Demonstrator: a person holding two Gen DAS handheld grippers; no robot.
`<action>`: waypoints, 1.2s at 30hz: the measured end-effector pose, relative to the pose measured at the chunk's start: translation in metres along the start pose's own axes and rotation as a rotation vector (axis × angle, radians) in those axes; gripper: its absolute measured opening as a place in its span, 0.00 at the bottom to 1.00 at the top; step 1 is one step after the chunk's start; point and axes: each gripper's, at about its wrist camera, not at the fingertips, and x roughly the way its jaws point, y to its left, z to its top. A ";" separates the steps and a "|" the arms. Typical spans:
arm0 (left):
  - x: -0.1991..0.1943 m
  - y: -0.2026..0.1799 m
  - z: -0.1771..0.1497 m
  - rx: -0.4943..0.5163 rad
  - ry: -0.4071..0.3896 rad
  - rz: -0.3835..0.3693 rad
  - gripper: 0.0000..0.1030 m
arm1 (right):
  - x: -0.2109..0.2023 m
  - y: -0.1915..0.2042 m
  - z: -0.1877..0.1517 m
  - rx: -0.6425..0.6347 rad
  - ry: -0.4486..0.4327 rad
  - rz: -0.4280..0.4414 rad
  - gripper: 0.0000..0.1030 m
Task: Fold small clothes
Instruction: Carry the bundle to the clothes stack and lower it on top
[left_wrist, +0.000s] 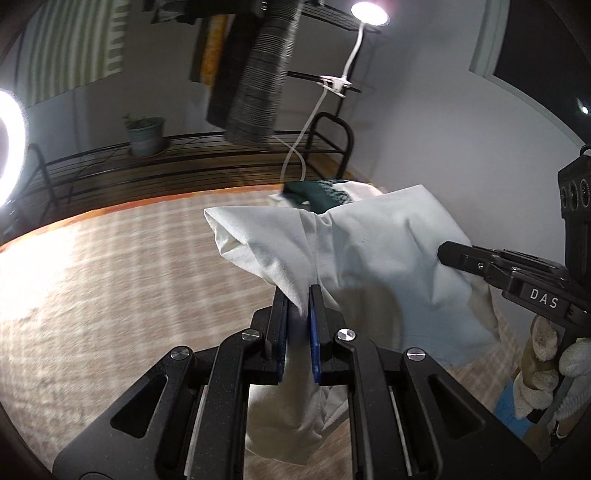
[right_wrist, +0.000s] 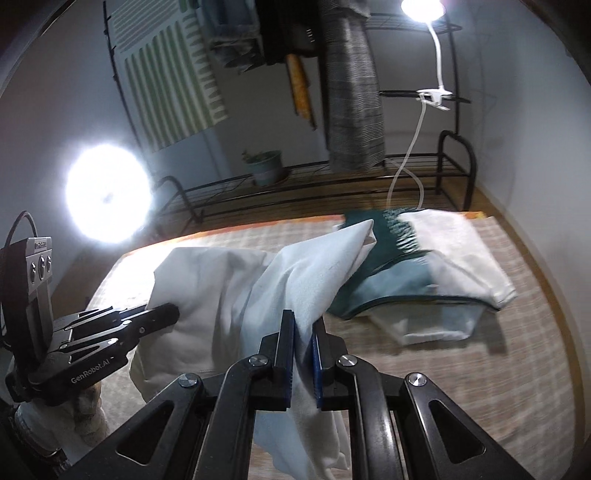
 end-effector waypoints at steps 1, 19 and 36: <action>0.008 -0.007 0.005 0.009 0.002 -0.007 0.08 | -0.002 -0.008 0.003 0.004 -0.004 -0.010 0.05; 0.128 -0.069 0.102 0.052 -0.055 -0.035 0.08 | 0.016 -0.140 0.089 0.017 -0.089 -0.210 0.05; 0.217 -0.052 0.096 0.058 0.037 0.136 0.27 | 0.113 -0.207 0.096 0.072 0.020 -0.303 0.26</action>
